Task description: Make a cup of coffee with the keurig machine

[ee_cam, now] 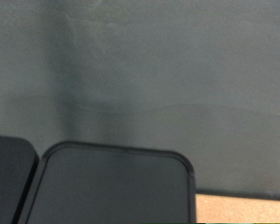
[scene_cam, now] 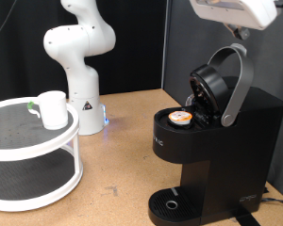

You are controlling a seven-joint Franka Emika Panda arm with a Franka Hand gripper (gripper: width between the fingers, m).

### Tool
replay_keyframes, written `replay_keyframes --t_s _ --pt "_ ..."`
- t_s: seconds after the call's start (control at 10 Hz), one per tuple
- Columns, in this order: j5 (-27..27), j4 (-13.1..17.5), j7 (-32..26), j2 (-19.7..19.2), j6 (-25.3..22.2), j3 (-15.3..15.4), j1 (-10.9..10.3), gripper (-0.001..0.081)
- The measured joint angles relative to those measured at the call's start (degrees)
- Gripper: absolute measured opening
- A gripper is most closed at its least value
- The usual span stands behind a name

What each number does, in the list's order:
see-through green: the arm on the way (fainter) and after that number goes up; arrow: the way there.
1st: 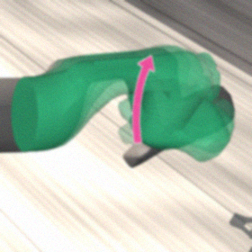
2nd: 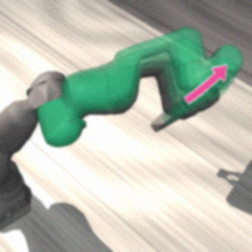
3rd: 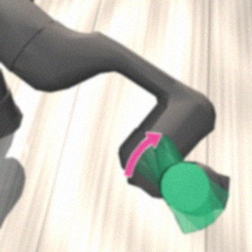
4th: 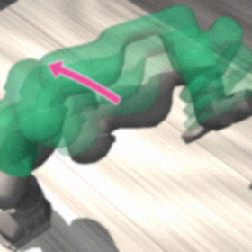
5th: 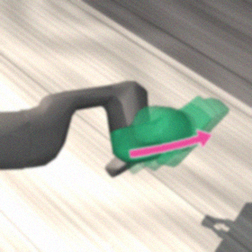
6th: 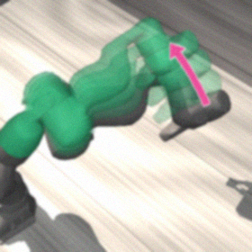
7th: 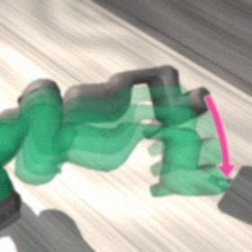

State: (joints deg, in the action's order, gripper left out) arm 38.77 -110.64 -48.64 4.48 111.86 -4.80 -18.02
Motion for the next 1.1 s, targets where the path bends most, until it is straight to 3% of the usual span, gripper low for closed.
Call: replay_keyframes --t_s 0.5,1.1 --pt "-1.4 -0.8 2.1 -0.7 1.8 2.7 -0.8 0.0" --pt "-3.8 -1.5 3.1 -0.6 1.4 2.3 -0.3 0.0"
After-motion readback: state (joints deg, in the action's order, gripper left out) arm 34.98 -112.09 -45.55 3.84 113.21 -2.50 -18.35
